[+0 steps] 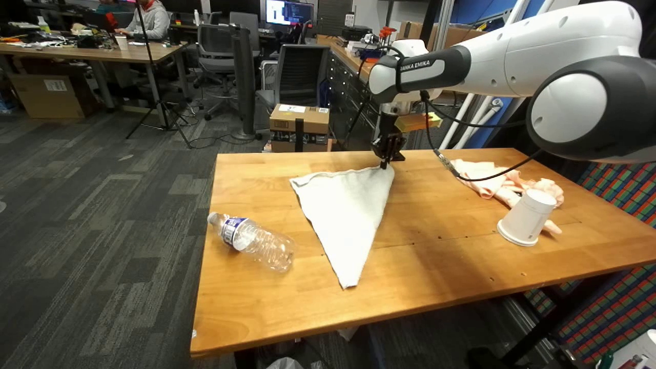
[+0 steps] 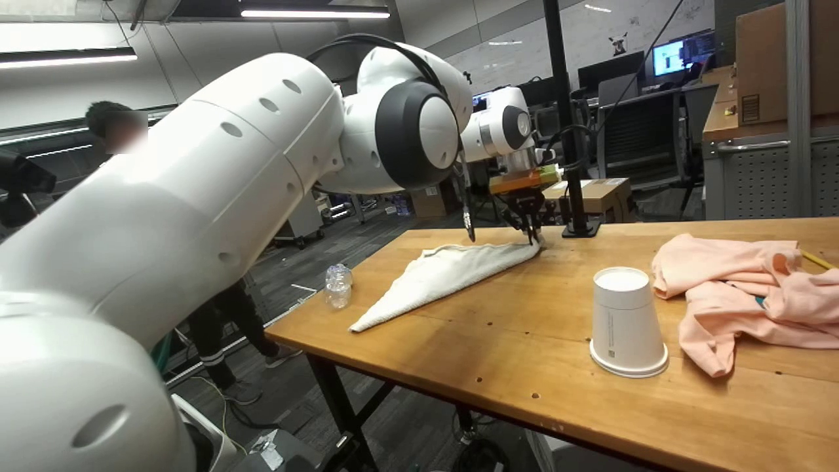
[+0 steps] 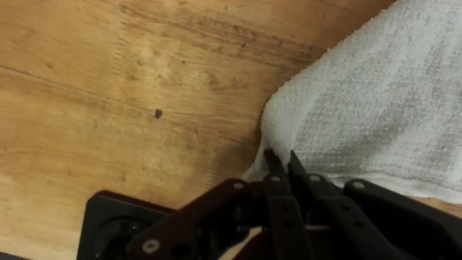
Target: Fold the towel
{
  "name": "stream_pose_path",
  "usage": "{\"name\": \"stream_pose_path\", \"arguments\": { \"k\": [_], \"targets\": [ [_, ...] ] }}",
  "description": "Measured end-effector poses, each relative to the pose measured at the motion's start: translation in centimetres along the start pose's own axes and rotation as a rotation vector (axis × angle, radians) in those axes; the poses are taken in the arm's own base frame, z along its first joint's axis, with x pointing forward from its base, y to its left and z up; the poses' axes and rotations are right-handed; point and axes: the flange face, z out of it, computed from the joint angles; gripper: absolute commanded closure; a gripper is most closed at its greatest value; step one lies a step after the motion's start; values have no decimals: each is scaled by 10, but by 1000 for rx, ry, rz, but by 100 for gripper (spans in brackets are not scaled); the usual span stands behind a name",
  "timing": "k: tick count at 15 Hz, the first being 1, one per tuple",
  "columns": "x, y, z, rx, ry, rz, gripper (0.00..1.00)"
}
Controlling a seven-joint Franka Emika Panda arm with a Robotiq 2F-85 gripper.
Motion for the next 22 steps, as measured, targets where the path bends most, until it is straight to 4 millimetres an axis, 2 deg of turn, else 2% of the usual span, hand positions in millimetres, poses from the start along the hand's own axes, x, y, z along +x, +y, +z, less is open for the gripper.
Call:
{"name": "stream_pose_path", "arguments": {
  "k": [7,12,16,22],
  "targets": [
    [3,-16,-20,-54,4,-32,95],
    [-2,-41,-42,-95,-10,-38,95],
    [-18,-64,-54,-101,-48,0,95],
    [-59,-97,-60,-105,-117,58,95]
  ]
}}
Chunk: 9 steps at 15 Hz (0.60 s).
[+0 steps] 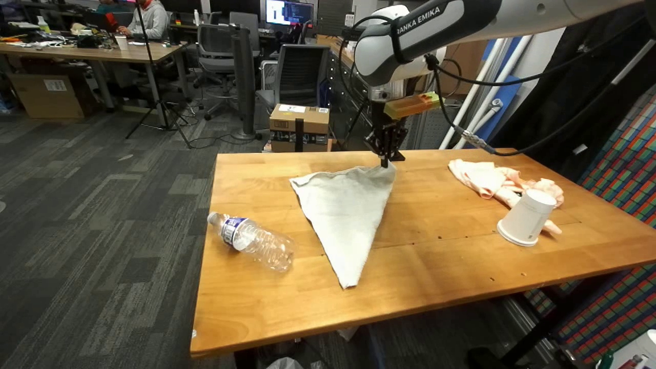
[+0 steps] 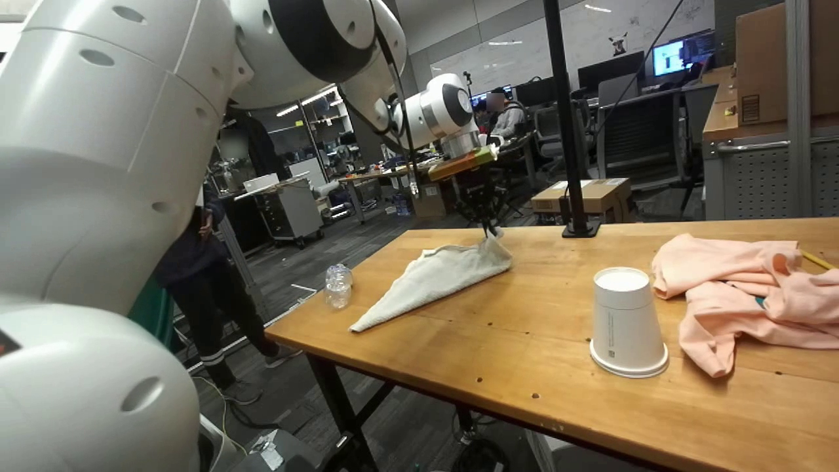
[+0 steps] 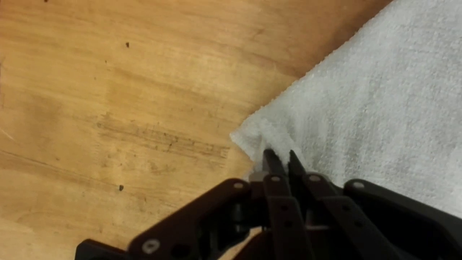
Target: Fold the towel
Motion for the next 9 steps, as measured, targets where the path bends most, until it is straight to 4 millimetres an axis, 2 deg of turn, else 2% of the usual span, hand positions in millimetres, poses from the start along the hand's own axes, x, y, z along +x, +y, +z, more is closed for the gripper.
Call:
{"name": "stream_pose_path", "arguments": {
  "k": [3,9],
  "targets": [
    [-24,-31,7,-5,-26,5,95],
    [-83,-116,29,-20,-66,-2,95]
  ]
}}
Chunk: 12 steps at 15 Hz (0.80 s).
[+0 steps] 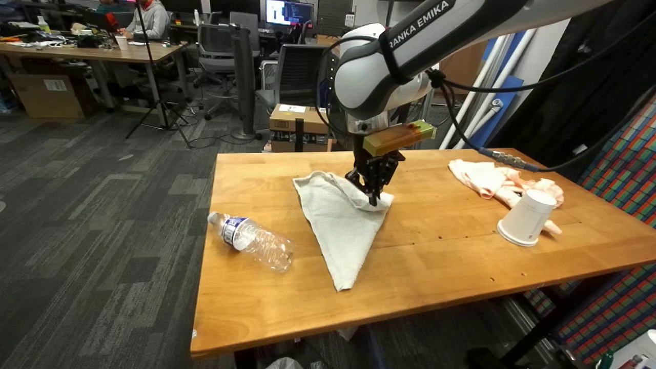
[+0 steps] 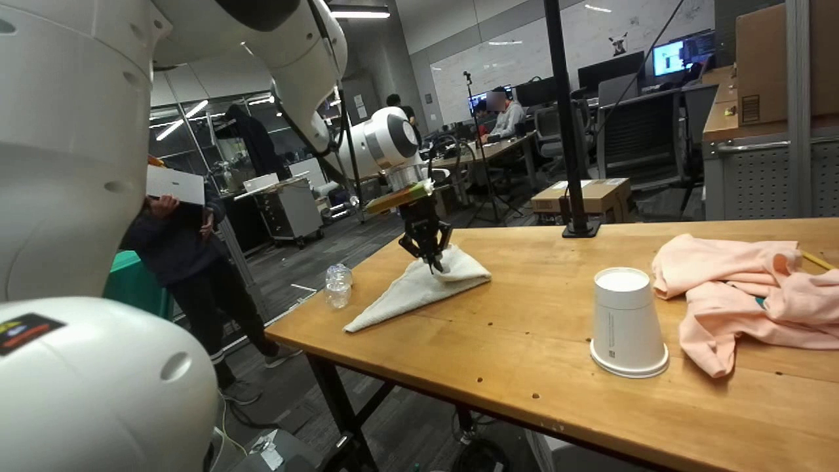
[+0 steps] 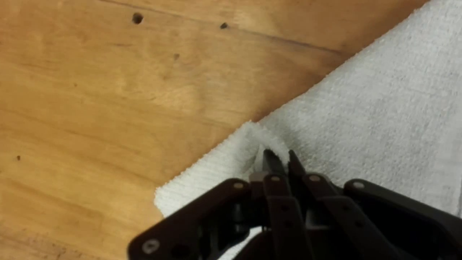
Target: Fold the towel
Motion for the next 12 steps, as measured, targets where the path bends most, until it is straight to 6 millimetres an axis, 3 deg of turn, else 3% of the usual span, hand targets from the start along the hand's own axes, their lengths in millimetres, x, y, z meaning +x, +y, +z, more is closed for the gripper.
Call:
{"name": "stream_pose_path", "arguments": {
  "k": [6,12],
  "targets": [
    [-48,-52,6,-23,-17,-1,96],
    [-65,-66,-14,-57,48,-10,96]
  ]
}}
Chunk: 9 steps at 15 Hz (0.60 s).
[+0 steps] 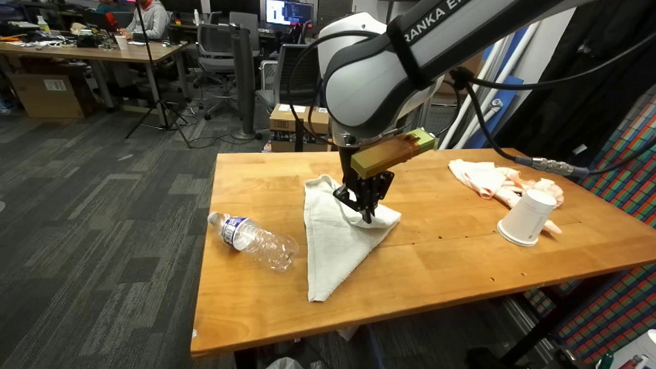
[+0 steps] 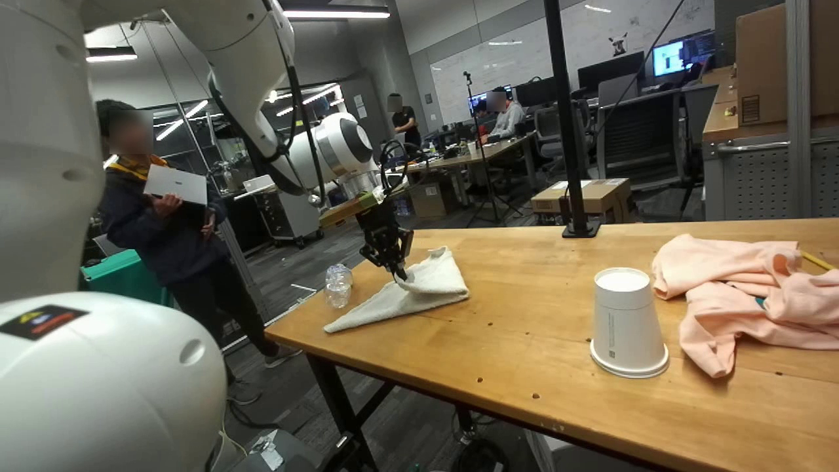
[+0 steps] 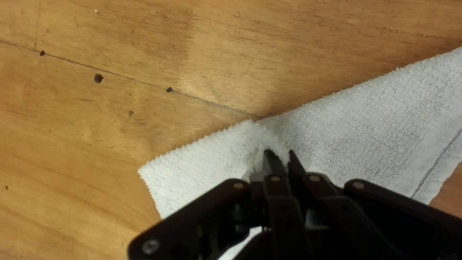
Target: Fold the towel
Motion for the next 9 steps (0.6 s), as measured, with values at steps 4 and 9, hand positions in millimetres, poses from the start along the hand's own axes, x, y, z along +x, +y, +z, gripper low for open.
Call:
{"name": "stream_pose_path", "arguments": {
  "k": [4,9],
  "targets": [
    [-4,1,-17,-3,33,11,96],
    [-13,-8,-21,9,36,25,96]
  ]
}}
